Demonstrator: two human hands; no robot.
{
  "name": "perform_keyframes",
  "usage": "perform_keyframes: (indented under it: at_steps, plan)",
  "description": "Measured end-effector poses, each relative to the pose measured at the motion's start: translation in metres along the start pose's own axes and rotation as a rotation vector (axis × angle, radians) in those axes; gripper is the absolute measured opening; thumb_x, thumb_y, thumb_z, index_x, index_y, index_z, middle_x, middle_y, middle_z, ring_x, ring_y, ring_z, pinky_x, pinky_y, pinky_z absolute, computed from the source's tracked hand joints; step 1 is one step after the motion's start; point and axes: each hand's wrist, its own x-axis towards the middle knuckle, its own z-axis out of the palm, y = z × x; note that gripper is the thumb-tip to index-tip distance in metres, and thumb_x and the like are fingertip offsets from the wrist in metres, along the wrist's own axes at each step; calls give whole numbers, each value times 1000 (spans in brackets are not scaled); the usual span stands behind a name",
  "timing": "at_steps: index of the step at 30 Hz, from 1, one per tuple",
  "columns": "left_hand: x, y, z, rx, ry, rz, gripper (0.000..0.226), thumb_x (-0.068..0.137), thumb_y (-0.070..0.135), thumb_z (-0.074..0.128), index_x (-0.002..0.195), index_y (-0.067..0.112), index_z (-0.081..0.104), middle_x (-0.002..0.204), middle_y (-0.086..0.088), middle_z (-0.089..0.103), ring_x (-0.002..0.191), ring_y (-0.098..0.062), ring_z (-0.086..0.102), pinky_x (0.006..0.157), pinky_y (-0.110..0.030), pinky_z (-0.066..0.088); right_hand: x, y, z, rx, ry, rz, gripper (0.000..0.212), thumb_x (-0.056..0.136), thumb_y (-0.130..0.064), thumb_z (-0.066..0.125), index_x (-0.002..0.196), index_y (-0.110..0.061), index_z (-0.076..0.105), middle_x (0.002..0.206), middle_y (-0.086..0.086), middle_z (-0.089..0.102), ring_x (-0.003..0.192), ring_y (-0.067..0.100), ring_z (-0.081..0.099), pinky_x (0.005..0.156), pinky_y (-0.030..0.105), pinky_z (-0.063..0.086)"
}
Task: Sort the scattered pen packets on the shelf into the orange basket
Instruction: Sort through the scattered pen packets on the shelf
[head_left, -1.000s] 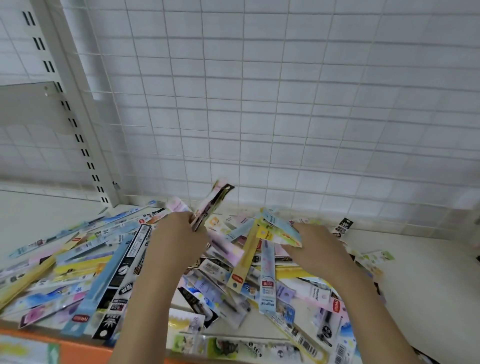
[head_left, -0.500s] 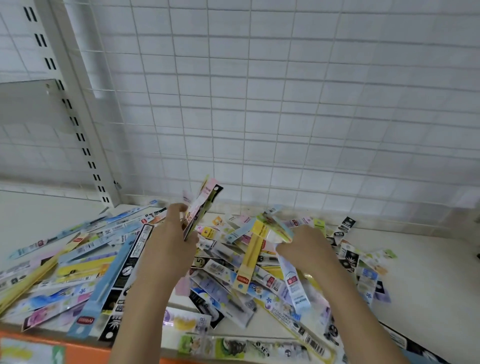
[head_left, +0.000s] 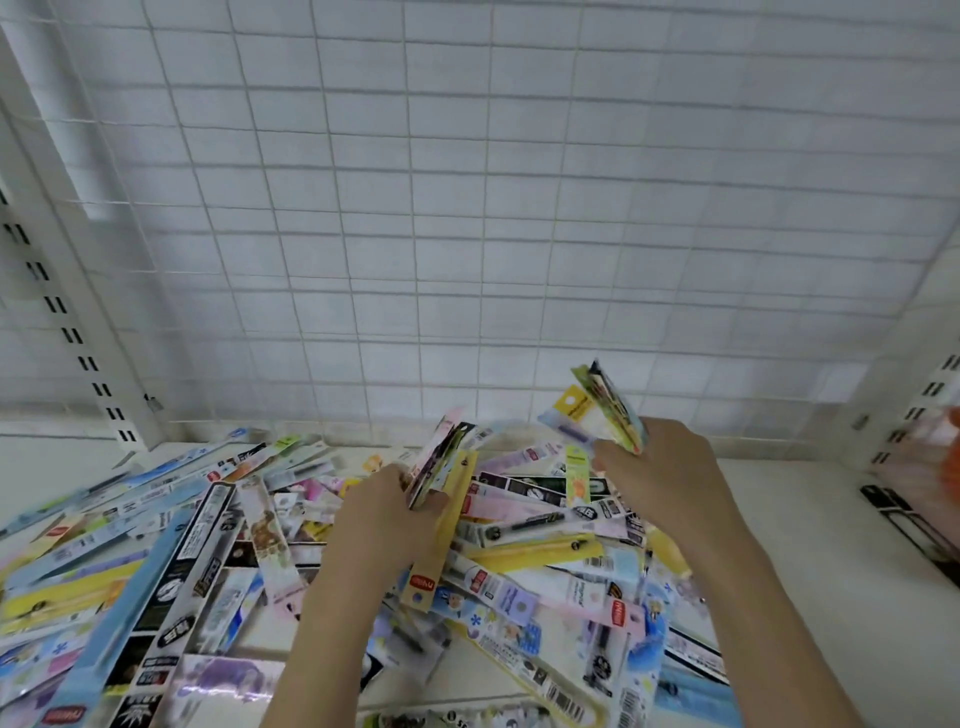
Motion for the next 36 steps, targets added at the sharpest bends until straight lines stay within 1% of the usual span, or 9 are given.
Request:
perform_keyframes:
  at_steps: [5, 9, 14, 19, 24, 27, 30, 34, 36]
  plan:
    - [11, -6, 22, 144, -46, -37, 36, 78, 45, 67, 79, 13, 52, 70, 0, 54, 68, -21, 54, 47, -25, 33, 2, 14, -9, -15, 4, 7, 39, 89, -35, 54, 57, -17, 42, 54, 0, 48, 51, 16, 47, 45, 24, 31]
    - [14, -7, 31, 228, -43, -76, 26, 80, 33, 64, 87, 9, 60, 79, -6, 63, 72, -26, 61, 55, -28, 42, 4, 22, -14, -22, -10, 3, 43, 89, -42, 54, 56, -18, 42, 55, 0, 48, 52, 15, 48, 46, 25, 31]
    - [11, 7, 27, 245, 55, -40, 13, 80, 28, 64, 81, 16, 63, 76, -4, 60, 69, -25, 59, 56, -28, 43, 8, 38, -17, 70, -11, 6, 43, 82, -48, 63, 58, -18, 42, 59, 3, 52, 55, 20, 53, 52, 29, 37]
    - [-6, 35, 17, 159, 184, -40, 29, 83, 30, 62, 58, 20, 52, 55, -3, 53, 52, -23, 51, 47, -23, 35, 14, 62, -21, 70, -20, 46, 18, 78, -27, 66, 76, -14, 53, 70, 3, 58, 64, 25, 57, 56, 31, 41]
    - [-19, 61, 25, 78, 331, -32, 38, 85, 31, 59, 51, 21, 45, 49, -3, 48, 47, -21, 44, 43, -22, 28, 17, 82, -30, 109, -45, 91, 32, 78, -21, 64, 101, -18, 42, 83, 3, 56, 69, 23, 57, 54, 29, 39]
    - [-23, 71, 33, 13, 371, -10, 41, 85, 31, 60, 49, 18, 44, 46, -5, 49, 47, -24, 47, 42, -24, 31, 18, 93, -36, 128, -56, 76, 15, 78, -18, 62, 81, -16, 48, 71, 2, 54, 61, 21, 52, 55, 29, 38]
    - [-26, 80, 38, -77, 369, 15, 32, 85, 33, 59, 59, 16, 58, 56, -9, 66, 58, -30, 63, 53, -35, 53, 20, 102, -42, 131, -57, 58, 25, 76, -15, 60, 61, -15, 39, 58, 1, 45, 54, 20, 42, 52, 29, 31]
    - [-32, 91, 42, -142, 392, 41, 27, 87, 30, 59, 64, 16, 61, 59, -8, 68, 59, -30, 64, 58, -37, 53, 22, 109, -49, 142, -94, 71, 19, 74, -15, 58, 64, -12, 42, 60, 3, 47, 54, 21, 42, 50, 28, 30]
    - [-33, 94, 44, -156, 419, 43, 26, 87, 29, 58, 66, 15, 61, 61, -13, 68, 61, -34, 64, 57, -40, 53, 23, 110, -50, 143, -134, 84, 13, 72, -17, 58, 68, -8, 49, 66, 6, 59, 55, 21, 47, 51, 27, 33]
